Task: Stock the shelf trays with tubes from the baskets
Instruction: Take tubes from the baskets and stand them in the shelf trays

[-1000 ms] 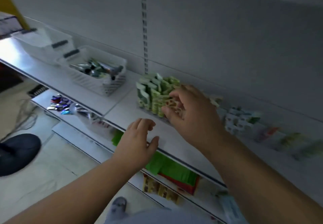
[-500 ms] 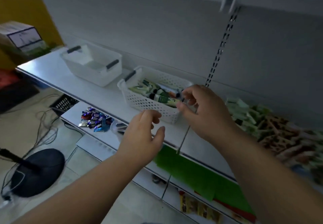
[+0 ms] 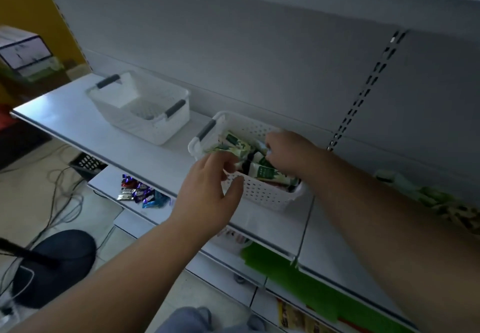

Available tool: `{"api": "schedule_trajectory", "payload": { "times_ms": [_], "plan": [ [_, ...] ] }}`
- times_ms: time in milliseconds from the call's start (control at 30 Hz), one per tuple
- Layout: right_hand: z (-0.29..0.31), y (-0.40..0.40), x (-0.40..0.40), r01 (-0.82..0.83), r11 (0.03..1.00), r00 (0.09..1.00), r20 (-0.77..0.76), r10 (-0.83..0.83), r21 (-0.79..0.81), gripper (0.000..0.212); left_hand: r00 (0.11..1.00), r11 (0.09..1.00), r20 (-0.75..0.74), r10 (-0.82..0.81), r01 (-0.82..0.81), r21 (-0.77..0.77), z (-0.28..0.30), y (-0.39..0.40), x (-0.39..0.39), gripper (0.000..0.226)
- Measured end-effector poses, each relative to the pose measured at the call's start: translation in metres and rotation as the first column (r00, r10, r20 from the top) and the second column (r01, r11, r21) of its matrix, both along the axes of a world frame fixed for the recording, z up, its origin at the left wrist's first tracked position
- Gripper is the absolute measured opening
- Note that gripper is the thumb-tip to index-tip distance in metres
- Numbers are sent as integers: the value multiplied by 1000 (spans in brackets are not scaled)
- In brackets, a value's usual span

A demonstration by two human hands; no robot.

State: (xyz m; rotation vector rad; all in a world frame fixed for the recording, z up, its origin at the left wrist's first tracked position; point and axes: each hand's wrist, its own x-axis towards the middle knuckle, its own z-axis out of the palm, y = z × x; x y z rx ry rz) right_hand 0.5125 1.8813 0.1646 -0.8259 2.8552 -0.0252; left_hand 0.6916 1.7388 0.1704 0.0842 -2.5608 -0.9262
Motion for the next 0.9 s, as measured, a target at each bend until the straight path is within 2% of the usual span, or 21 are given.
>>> {"api": "schedule_trajectory", "payload": {
  "times_ms": [67, 167, 267, 300, 333, 400, 467, 500, 533, 633, 733, 800, 900],
  "plan": [
    [-4, -6, -5, 31, 999, 999, 20, -32, 44, 16, 1000, 1000, -4, -23, 23, 10, 1, -10, -12, 22],
    [12, -9, 0, 79, 996, 995, 56, -81, 44, 11, 992, 992, 7, -126, 126, 19, 4, -28, -36, 23],
    [45, 1, 23, 252, 947, 968, 57, -245, -200, 13, 960, 960, 27, -277, 278, -28, 6, -45, -67, 18],
    [53, 7, 31, 323, 890, 946, 103, -307, -320, 16, 943, 943, 31, -330, 331, -39, 6, -48, -77, 16],
    [58, 12, 41, 410, 791, 912, 185, -366, -454, 13, 922, 921, 37, -386, 387, -50, 7, -48, -86, 13],
    [62, 17, 64, 539, 479, 835, 368, -408, -692, 8, 875, 871, 69, -479, 483, -90, 11, -43, -105, 13],
    [58, 17, 85, 575, 167, 773, 465, -432, -801, 17, 813, 800, 160, -560, 581, -151, 12, -30, -126, 19],
    [55, 16, 97, 576, 60, 743, 492, -453, -815, 20, 778, 765, 240, -581, 622, -167, 12, -21, -134, 20],
    [53, 15, 109, 569, -3, 717, 499, -486, -822, 20, 745, 733, 318, -586, 655, -185, 12, -12, -142, 20],
    [48, 15, 136, 548, -49, 680, 478, -556, -835, 17, 653, 573, 461, -601, 754, -321, 9, 13, -157, 21],
    [45, 20, 151, 537, -92, 650, 481, -588, -838, 12, 559, 445, 520, -646, 829, -338, 3, 25, -165, 28],
    [44, 24, 159, 521, -155, 637, 504, -584, -839, 11, 531, 420, 544, -650, 847, -325, -1, 28, -164, 36],
    [45, 28, 173, 497, -210, 633, 517, -576, -842, 8, 552, 468, 511, -658, 832, -296, -2, 24, -156, 42]
  ]
}}
